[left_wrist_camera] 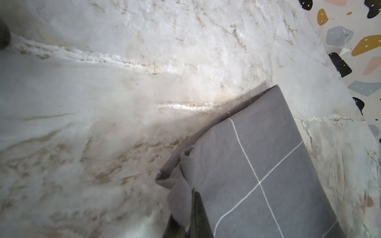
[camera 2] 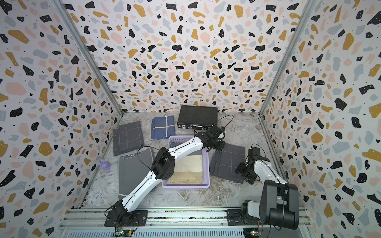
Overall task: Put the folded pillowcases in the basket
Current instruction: Pick up the pillowcase from the center of the board.
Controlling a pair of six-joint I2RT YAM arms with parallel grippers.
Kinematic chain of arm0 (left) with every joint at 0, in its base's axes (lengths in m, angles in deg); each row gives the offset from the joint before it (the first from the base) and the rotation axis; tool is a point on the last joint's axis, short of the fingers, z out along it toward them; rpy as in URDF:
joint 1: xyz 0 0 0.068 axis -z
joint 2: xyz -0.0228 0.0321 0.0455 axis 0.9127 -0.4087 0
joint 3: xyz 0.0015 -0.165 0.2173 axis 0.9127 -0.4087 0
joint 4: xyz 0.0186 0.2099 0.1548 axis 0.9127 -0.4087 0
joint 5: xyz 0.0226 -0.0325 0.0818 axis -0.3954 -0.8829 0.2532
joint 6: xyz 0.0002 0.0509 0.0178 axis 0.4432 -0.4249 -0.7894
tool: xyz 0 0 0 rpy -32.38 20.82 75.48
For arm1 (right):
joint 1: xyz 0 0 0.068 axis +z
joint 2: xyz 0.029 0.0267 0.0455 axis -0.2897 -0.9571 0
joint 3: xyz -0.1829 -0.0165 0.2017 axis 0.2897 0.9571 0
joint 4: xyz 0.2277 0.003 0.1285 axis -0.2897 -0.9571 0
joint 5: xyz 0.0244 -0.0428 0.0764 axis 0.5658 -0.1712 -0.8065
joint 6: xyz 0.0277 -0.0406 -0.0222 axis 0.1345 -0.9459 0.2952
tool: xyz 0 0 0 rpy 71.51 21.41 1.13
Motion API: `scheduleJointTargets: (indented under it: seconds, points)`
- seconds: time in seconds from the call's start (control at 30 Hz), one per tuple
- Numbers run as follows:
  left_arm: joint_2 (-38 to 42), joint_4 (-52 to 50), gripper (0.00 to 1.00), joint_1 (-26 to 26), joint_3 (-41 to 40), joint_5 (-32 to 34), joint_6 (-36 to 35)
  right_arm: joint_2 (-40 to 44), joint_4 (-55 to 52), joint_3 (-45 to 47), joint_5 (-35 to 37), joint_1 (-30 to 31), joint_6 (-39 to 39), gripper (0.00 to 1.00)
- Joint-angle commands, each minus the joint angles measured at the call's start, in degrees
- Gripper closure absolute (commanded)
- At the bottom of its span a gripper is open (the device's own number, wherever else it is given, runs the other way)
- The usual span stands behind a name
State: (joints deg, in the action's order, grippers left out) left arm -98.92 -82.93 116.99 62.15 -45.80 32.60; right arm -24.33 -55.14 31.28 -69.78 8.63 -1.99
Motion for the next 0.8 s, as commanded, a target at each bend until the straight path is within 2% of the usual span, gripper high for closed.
scheduleJointTargets:
  seconds: [0.0, 0.1, 0.13, 0.17, 0.27, 0.5, 0.63, 0.77]
  points:
    - [-1.2, 0.3, 1.0, 0.1, 1.0, -1.0, -0.6, 0.0, 1.1, 2.5, -3.8, 0.0, 1.0, 0.52]
    - [-0.7, 0.3, 1.0, 0.1, 0.2, -2.1, 0.5, 2.5, 1.4, 2.6, -5.9, 0.0, 2.2, 0.86]
    - [-0.2, 0.6, 1.0, 0.2, -0.1, -2.7, 1.0, 3.7, 1.3, 2.5, -6.8, 0.0, 2.4, 0.95]
    - [0.3, 0.7, 1.0, 0.2, -0.7, -3.3, 1.5, 4.8, 1.1, 2.3, -7.6, 0.0, 2.5, 1.0]
    - [2.1, 1.4, 1.0, 0.5, -1.8, -6.7, 3.5, 8.5, -0.4, 1.2, -9.0, 0.0, 2.2, 1.0]
    - [14.2, 2.4, 1.0, 1.2, -11.0, -7.4, 4.1, 17.8, -5.4, -4.6, -10.2, 0.8, 3.8, 1.0]
    - [20.7, 2.3, 1.0, 2.1, -14.2, -6.5, 2.7, 20.7, -4.5, -7.5, -10.4, 4.8, 7.9, 1.0]
    - [26.0, 2.1, 1.0, 2.2, -17.5, -6.1, 2.1, 23.0, -6.1, -12.6, -6.1, 10.2, 10.4, 1.0]
